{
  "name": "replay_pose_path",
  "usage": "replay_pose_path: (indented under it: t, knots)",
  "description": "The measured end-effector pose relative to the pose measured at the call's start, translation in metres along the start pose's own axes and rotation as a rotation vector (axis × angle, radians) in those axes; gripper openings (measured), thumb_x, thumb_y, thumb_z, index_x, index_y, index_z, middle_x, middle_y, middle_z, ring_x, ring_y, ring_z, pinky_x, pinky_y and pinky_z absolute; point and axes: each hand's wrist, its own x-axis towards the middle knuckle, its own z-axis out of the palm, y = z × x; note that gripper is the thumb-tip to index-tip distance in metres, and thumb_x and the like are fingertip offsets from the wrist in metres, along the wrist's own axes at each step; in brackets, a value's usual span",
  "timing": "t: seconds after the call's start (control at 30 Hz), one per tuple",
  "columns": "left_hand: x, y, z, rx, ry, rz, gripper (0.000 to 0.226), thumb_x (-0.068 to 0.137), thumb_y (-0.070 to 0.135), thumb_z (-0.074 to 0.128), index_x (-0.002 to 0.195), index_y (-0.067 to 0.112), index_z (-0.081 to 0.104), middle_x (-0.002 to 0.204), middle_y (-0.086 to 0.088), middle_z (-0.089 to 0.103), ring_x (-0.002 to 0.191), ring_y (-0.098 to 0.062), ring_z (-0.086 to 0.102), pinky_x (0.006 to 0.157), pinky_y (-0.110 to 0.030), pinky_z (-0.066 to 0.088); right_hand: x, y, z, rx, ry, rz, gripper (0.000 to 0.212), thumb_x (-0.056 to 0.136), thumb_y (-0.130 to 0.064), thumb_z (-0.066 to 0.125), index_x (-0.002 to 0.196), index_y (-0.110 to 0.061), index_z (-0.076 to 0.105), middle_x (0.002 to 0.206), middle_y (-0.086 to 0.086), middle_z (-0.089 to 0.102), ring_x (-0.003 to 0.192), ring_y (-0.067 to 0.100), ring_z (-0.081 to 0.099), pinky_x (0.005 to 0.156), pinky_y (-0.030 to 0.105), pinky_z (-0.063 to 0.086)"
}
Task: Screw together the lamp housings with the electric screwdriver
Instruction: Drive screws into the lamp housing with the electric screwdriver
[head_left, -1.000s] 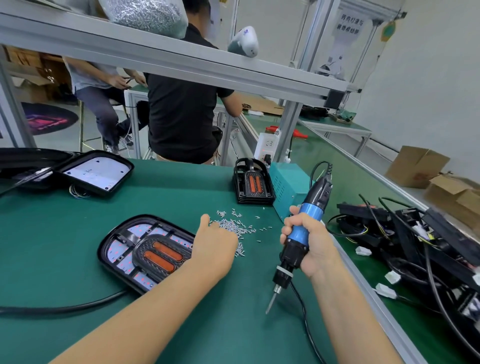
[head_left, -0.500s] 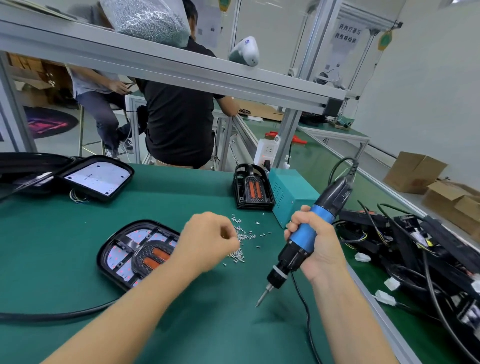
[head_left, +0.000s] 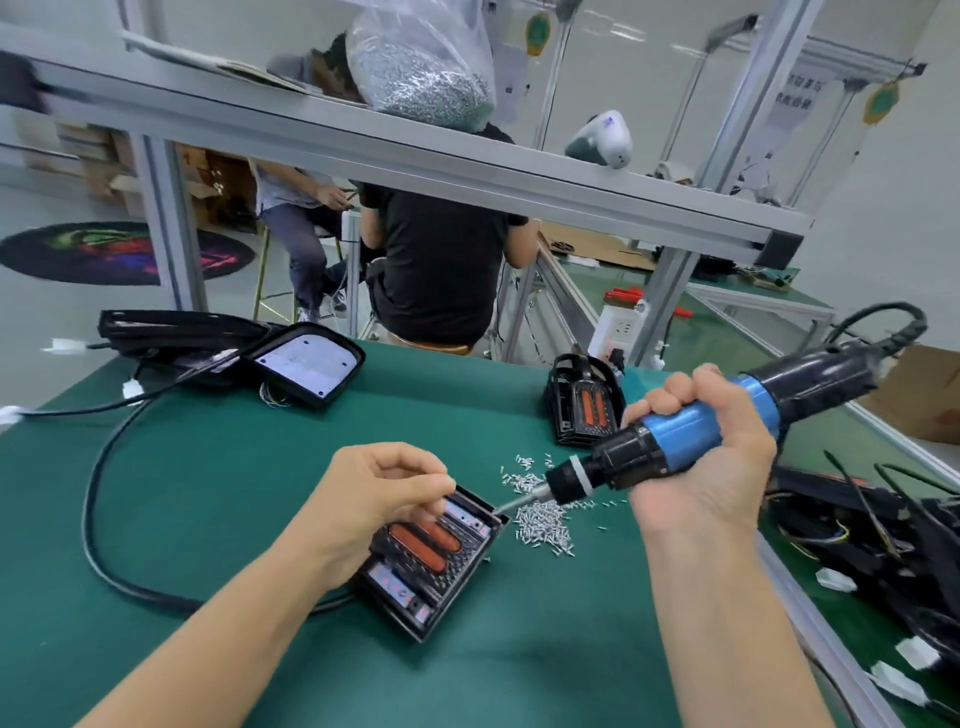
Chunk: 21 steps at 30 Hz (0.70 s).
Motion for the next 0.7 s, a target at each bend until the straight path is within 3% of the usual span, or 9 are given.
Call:
replay_pose_path:
  t: [0.2,0.7]
  knots:
    - [-0.012,-0.002,-0.013,-0.156,-0.006,0.028,0.013,0.055,0.008,0.076,0.068,0.008,0.075,0.070,-0.015,0.070,0.057,-0.017,0.065,0.054,-0.022,0.053,-0.003,0.027,0.021,0.046,-0.025,-0.020,0.018,0.086,-0.004,0.049,0.079,-0.020,0.045,0.058,-0.007,0.048,0.047,0.007,0.046,0.053,0.018,0.044]
    - [-0.020,-0.001,-0.022,-0.145,-0.025,0.063,0.017,0.053,0.013,0.078,0.069,0.013,0.075,0.069,-0.012,0.070,0.057,-0.015,0.064,0.051,-0.022,0.051,-0.012,0.048,0.032,-0.019,-0.124,-0.043,0.014,0.083,-0.004,0.049,0.083,-0.018,0.049,0.058,-0.007,0.049,0.049,0.006,0.047,0.055,0.019,0.045]
